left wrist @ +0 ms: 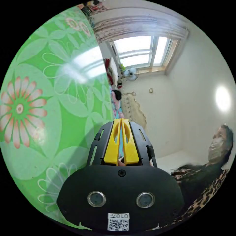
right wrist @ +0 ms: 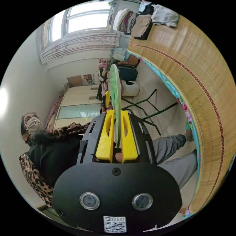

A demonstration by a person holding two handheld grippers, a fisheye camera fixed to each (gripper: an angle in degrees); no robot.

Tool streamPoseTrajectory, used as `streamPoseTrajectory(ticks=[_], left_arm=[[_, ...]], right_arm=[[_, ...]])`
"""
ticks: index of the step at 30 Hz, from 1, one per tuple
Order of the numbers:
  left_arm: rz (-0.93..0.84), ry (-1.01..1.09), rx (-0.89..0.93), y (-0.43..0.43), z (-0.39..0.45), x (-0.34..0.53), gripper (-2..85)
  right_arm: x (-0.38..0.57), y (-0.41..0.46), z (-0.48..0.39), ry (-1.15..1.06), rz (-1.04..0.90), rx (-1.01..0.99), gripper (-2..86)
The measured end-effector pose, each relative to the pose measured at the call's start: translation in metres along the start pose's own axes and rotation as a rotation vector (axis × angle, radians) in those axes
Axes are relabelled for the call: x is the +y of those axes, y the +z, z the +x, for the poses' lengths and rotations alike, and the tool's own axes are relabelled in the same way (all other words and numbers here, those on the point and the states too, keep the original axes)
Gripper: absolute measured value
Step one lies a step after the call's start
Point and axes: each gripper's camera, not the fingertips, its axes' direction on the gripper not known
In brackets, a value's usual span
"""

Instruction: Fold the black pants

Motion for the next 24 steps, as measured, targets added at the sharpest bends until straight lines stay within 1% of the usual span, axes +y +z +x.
streamPoseTrajectory(ticks=[4, 7, 10, 13, 16, 18, 22, 24], left_arm=[[0.033, -0.034, -0.082, -0.012, 0.023, 0.004, 4.9], [0.055, -0.059, -0.166, -0.017, 0.040, 0.007, 4.3], [0.053, -0.078, -0.297, -0.022, 0.060, 0.008, 3.2], [0.033, -0.044, -0.363, -0.023, 0.079, 0.008, 1.6], [0.046, -0.045, -0.359, -0.029, 0.090, 0.010, 0.4], [0.042, -0.038, -0.371, -0.030, 0.098, 0.008, 0.1], [0.021, -0.032, -0.357, -0.035, 0.110, 0.005, 0.3], [0.004, -0.025, -0.351, -0.037, 0.115, 0.004, 0.5]], right_arm=[[-0.056, 0.038, 0.029, 0.042, -0.086, -0.092, 7.3], [-0.099, 0.063, 0.049, 0.061, -0.101, -0.185, 7.4], [-0.145, 0.087, 0.051, 0.009, -0.114, -0.243, 7.4], [-0.181, 0.106, 0.044, -0.059, -0.143, -0.256, 7.4], [-0.196, 0.115, 0.044, -0.107, -0.174, -0.226, 7.3], [-0.197, 0.113, 0.053, -0.087, -0.173, -0.189, 7.3], [-0.203, 0.100, 0.080, 0.024, -0.080, -0.151, 7.0], [-0.216, 0.101, 0.080, 0.030, -0.034, -0.175, 6.8]])
